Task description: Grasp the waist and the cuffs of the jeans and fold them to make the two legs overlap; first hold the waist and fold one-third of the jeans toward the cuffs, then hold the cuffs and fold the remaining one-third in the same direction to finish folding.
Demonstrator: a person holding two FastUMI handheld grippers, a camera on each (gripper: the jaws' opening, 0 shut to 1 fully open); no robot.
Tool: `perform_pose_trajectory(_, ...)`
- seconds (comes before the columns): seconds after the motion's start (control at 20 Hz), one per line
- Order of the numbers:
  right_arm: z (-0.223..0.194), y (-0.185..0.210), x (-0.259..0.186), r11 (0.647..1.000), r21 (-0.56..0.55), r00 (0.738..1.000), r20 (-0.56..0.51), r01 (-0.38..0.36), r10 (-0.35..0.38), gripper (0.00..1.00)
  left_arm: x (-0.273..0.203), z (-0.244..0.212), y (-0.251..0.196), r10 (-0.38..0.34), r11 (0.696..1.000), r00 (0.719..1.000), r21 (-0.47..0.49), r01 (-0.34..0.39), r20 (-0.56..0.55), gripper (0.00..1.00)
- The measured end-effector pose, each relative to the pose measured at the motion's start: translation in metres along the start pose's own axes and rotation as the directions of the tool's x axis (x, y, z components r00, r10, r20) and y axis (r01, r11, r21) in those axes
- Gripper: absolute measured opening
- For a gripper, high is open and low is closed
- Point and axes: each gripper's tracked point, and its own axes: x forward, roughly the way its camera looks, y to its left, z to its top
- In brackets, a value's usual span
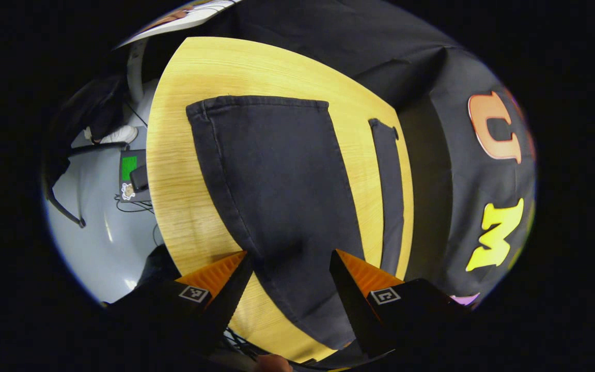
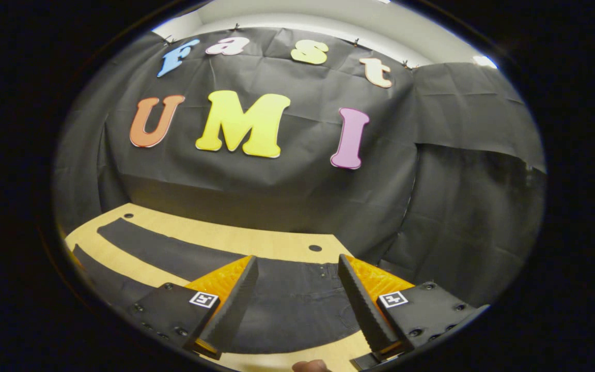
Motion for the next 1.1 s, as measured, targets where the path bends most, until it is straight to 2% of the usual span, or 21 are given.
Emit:
perform_pose_trajectory(0.15,-0.022,-0.013,0.007,0.996,0.081,0.996,-0.083,0.036,-0.029,0.96,0.008,0.008,-0.014,-0.088,0.995,0.996,-0.043,0.089,0.022,0.98)
perform_pose_trajectory(0.25,-0.044,-0.028,0.013,0.983,0.163,0.984,-0.17,0.085,-0.057,0.96,0.012,0.011,-0.016,-0.125,0.991,0.992,-0.05,0.127,0.027,0.97)
perform_pose_trajectory(0.3,-0.056,-0.035,0.016,0.972,0.208,0.974,-0.216,0.111,-0.065,0.98,0.017,0.011,-0.015,-0.138,0.989,0.99,-0.06,0.139,0.025,0.82)
perform_pose_trajectory(0.35,-0.067,-0.044,0.018,0.958,0.248,0.963,-0.259,0.141,-0.074,0.97,0.02,0.013,-0.015,-0.153,0.985,0.988,-0.078,0.155,0.025,0.76)
perform_pose_trajectory(0.4,-0.077,-0.052,0.021,0.944,0.286,0.95,-0.303,0.165,-0.074,0.97,0.021,0.014,-0.014,-0.164,0.982,0.986,-0.094,0.165,0.022,0.8)
perform_pose_trajectory(0.45,-0.088,-0.057,0.023,0.928,0.322,0.937,-0.341,0.189,-0.073,0.97,0.022,0.015,-0.006,-0.144,0.984,0.99,-0.101,0.144,0.013,0.59)
perform_pose_trajectory(0.5,-0.097,-0.062,0.025,0.913,0.351,0.923,-0.38,0.209,-0.065,0.96,0.026,0.015,0.002,-0.13,0.985,0.991,-0.115,0.13,0.014,0.45)
perform_pose_trajectory(0.6,-0.112,-0.068,0.032,0.882,0.399,0.894,-0.445,0.25,-0.052,0.96,0.025,0.016,0.001,-0.151,0.977,0.988,-0.149,0.152,0.018,0.17)
perform_pose_trajectory(0.7,-0.129,-0.069,0.036,0.846,0.457,0.856,-0.516,0.276,-0.001,0.99,0.025,0.015,0.002,-0.155,0.977,0.988,-0.147,0.155,0.015,0.07)
perform_pose_trajectory(0.75,-0.14,-0.068,0.036,0.817,0.496,0.825,-0.563,0.293,0.047,0.99,0.025,0.015,0.002,-0.155,0.977,0.988,-0.146,0.156,0.014,0.04)
perform_pose_trajectory(0.8,-0.153,-0.066,0.038,0.772,0.548,0.791,-0.604,0.322,0.098,0.99,0.025,0.015,0.003,-0.157,0.977,0.988,-0.146,0.157,0.011,0.04)
perform_pose_trajectory(0.85,-0.17,-0.065,0.039,0.717,0.588,0.745,-0.651,0.375,0.145,0.92,0.024,0.016,0.003,-0.159,0.975,0.987,-0.154,0.159,0.009,0.04)
perform_pose_trajectory(0.9,-0.185,-0.065,0.037,0.651,0.619,0.695,-0.693,0.439,0.192,0.96,0.024,0.016,0.001,-0.162,0.973,0.987,-0.164,0.161,0.009,0.04)
perform_pose_trajectory(0.95,-0.195,-0.065,0.04,0.574,0.652,0.666,-0.709,0.495,0.231,0.96,0.023,0.016,0.001,-0.167,0.97,0.986,-0.18,0.166,0.009,0.04)
perform_pose_trajectory(1.0,-0.204,-0.069,0.041,0.519,0.665,0.646,-0.72,0.538,0.253,0.97,0.023,0.016,0.0,-0.171,0.966,0.985,-0.198,0.169,0.009,0.03)
perform_pose_trajectory(1.05,-0.212,-0.072,0.043,0.496,0.658,0.634,-0.733,0.567,0.248,0.96,0.022,0.016,-0.001,-0.173,0.962,0.985,-0.215,0.17,0.007,0.03)
perform_pose_trajectory(1.1,-0.214,-0.077,0.046,0.497,0.653,0.634,-0.736,0.571,0.238,0.95,0.022,0.015,0.0,-0.172,0.959,0.985,-0.227,0.169,0.006,0.04)
